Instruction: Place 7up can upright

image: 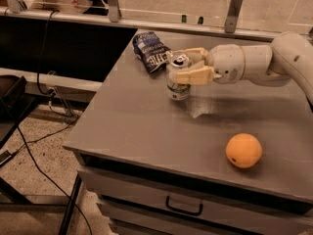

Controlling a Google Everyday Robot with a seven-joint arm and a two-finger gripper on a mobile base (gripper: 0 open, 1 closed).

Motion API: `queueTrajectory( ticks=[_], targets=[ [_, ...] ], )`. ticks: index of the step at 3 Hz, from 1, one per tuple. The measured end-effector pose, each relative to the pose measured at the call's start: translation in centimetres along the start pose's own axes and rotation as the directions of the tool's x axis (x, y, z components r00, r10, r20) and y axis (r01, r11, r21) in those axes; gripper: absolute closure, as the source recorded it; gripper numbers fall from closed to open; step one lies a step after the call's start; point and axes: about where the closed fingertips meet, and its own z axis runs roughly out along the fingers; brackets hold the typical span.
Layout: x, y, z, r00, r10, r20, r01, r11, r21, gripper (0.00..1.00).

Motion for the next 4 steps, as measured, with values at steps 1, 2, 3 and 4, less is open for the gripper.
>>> queueTrajectory(
  ticks=[1, 2, 3, 4],
  targets=[
    [1.58, -0.43, -0.02, 0.999, 0.047, -0.017, -0.047, 0.9988, 0.014, 0.38],
    [1.54, -0.4, 0.24, 0.999, 0.047, -0.016, -0.047, 0.9988, 0.01, 0.15],
    [1.48, -0.37, 0.51, 0.999, 0.046, -0.016, -0.046, 0.9989, 0.005, 0.0],
    [1.47, -0.39, 0.45, 0.999, 0.044, -0.014, -0.044, 0.999, 0.006, 0.0]
  ],
)
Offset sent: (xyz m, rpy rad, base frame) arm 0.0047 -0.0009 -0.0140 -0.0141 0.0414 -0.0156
